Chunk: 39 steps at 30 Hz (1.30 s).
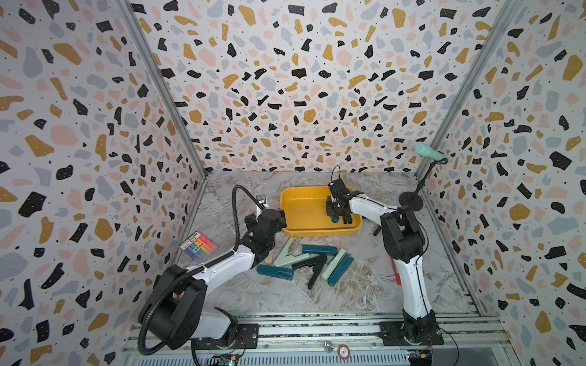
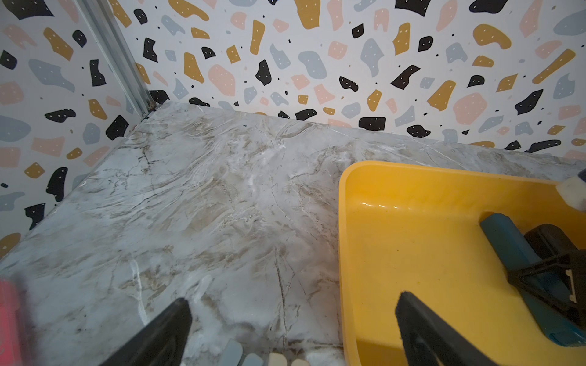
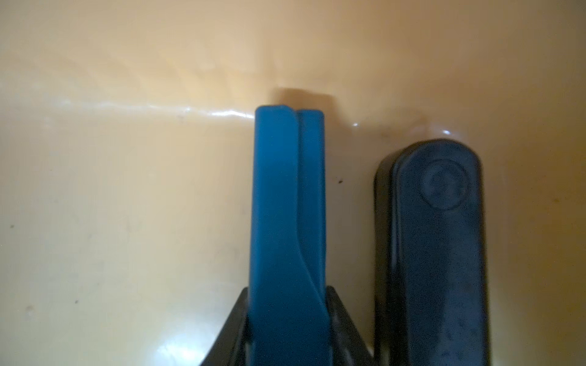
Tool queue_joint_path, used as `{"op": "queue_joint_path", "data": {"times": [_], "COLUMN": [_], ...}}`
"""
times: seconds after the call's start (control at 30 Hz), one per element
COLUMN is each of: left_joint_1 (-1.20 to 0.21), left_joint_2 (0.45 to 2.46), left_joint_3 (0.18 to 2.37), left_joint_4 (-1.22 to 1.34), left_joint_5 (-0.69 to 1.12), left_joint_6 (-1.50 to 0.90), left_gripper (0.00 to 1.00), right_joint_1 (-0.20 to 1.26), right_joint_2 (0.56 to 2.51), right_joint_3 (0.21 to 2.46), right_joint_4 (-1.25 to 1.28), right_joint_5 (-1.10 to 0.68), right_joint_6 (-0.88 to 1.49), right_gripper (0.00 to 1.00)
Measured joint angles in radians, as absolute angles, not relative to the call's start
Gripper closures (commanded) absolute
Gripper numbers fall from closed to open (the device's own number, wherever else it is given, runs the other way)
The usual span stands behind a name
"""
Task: Put the pruning pliers into the storage box
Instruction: Place the pruning pliers in the storage box.
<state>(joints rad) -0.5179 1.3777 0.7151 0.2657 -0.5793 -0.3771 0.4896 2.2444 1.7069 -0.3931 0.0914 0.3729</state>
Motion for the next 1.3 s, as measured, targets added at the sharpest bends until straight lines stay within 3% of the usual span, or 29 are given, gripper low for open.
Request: {"op": "queue_joint_path", "data": {"times": [0.07, 0.23, 0.5, 1.03, 1.3], "left_joint_1": [-0.517, -0.517, -0.516, -0.516, -0.513], "left_joint_2": [1.378, 1.377, 1.371, 1.351, 1.35], "left_joint_3": [0.715, 0.715, 0.715, 0.715, 0.715], "left_joint_4": [0.266, 0.265, 0.262, 0.262, 0.262], "left_joint_5": [-0.582, -0.584, -0.586, -0.59, -0.59], "left_joint_6": [-0.377, -0.377, -0.377, -0.376, -0.376], "left_gripper": [0.0, 0.0, 0.01, 0.0, 0.01], "right_joint_1": [0.49, 0.487, 0.482, 0.467, 0.467], "right_joint_2": [2.244, 2.244, 2.234, 2.215, 2.207], "right_joint_3": [1.707, 1.707, 1.693, 1.669, 1.661], "right_joint_4": [-0.394, -0.398, -0.406, -0.424, -0.424], "right_joint_5": [0.097, 0.106, 0.133, 0.159, 0.161], "right_joint_6": [0.373, 0.377, 0.386, 0.412, 0.418], "right_gripper": [1.0, 0.82, 0.7, 0.54, 0.5]}}
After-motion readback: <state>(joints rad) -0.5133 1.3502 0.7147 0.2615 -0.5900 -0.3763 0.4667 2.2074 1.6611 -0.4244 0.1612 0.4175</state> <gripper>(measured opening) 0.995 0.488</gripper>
